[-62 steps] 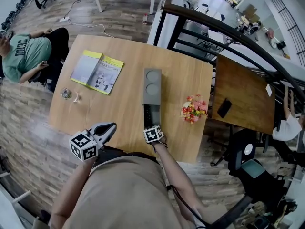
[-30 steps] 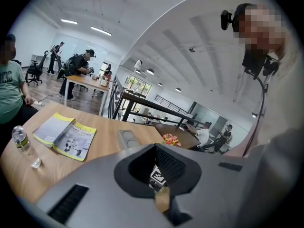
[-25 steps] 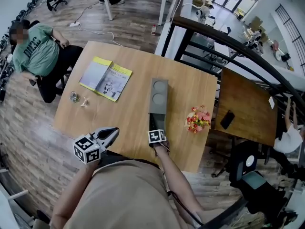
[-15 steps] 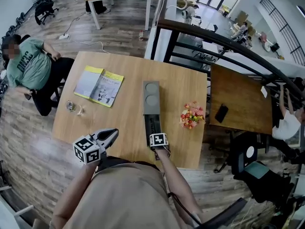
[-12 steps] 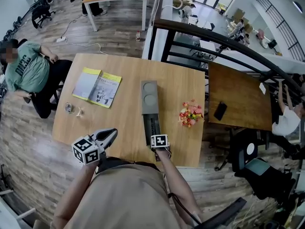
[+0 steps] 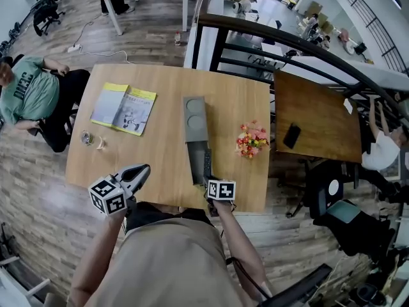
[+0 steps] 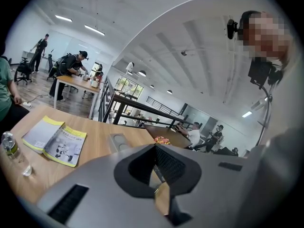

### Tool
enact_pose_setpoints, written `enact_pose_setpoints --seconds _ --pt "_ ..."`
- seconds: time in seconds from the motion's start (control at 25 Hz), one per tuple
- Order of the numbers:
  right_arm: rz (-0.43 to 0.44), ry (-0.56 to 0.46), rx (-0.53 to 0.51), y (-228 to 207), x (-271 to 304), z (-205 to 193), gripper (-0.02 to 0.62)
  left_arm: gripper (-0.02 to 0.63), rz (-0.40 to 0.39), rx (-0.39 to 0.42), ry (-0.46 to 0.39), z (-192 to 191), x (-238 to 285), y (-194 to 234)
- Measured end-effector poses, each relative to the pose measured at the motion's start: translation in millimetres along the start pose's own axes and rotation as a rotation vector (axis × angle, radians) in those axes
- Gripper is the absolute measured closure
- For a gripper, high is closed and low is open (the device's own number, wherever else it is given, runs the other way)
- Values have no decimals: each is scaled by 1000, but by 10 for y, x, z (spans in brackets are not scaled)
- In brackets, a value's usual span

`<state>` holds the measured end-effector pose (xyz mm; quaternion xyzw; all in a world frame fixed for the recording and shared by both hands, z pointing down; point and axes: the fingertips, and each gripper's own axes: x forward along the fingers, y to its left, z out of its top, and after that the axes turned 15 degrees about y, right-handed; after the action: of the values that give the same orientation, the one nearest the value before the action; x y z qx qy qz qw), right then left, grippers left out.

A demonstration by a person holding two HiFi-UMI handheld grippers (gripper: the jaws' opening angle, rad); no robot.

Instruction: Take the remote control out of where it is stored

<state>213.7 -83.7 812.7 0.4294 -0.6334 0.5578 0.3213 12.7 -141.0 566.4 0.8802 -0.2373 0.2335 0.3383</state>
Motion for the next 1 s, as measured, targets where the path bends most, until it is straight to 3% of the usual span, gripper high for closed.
enact_pose_setpoints --seconds 0.2,0.4,0.68,1.0 --pt "18 -67 -10 157 -293 70 499 603 -30 4 3 -74 -37 -42" --pt "55 -143 49 397 -493 176 500 603 -69 26 29 -168 -170 -35" --pt "69 -228 86 817 -707 287 500 603 -97 23 21 -187 -443 192" --pt "86 -319 33 1413 -994 544 499 603 -97 -6 2 -194 -805 577"
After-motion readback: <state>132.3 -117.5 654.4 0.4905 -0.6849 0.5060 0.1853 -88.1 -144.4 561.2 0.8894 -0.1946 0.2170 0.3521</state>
